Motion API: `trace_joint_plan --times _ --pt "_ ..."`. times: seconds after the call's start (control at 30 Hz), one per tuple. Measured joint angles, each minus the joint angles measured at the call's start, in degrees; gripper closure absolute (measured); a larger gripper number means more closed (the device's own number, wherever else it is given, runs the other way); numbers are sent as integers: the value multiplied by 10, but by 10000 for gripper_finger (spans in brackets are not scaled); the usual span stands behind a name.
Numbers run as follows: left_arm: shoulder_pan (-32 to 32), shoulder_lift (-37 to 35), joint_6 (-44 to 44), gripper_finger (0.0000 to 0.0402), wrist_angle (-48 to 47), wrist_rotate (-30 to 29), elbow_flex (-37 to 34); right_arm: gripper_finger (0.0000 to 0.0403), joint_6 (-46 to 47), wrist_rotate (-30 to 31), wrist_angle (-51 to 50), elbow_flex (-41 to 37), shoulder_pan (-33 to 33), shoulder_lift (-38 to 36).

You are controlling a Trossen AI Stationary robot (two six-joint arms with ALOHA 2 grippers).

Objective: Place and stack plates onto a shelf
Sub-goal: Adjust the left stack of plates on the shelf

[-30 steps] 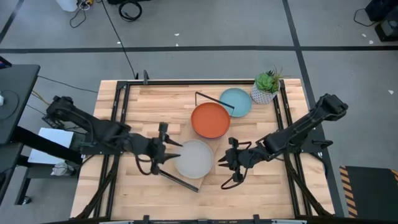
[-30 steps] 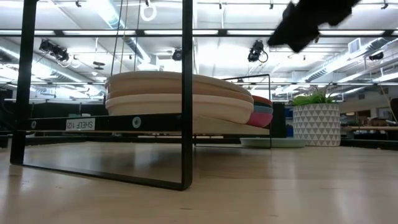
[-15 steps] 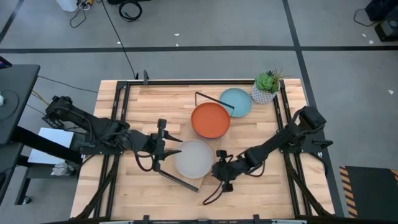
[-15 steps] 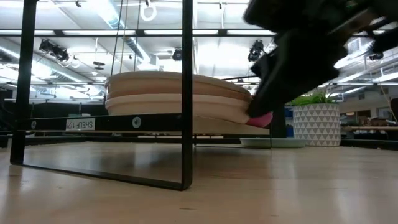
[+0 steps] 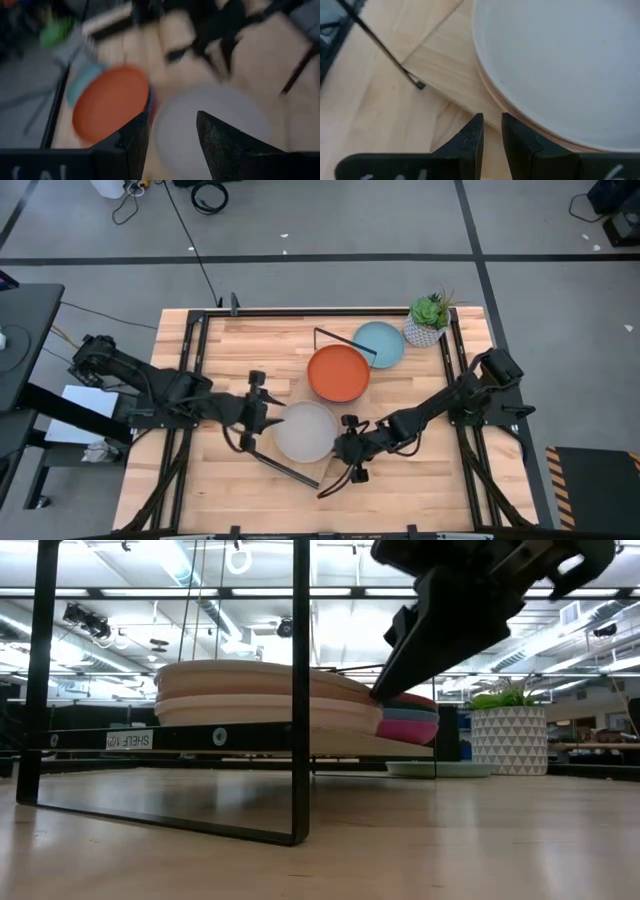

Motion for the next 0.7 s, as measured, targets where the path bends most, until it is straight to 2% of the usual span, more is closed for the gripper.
trace_joint_plan --times 0.1,0.23,0.4,0.53,0.7 --pt "26 0 -30 230 -31 2 -29 328 2 0 -12 0 7 -7" --pt "59 0 -38 230 -21 75 -93 328 30 -5 -44 0 14 -30" --pt "89 -6 -24 230 59 155 -171 328 57 -6 -82 0 28 -71" --pt "97 -16 -3 230 145 215 -224 328 61 22 -94 0 42 -94" --pt "114 -23 4 230 208 255 -279 328 61 44 -94 0 56 -101"
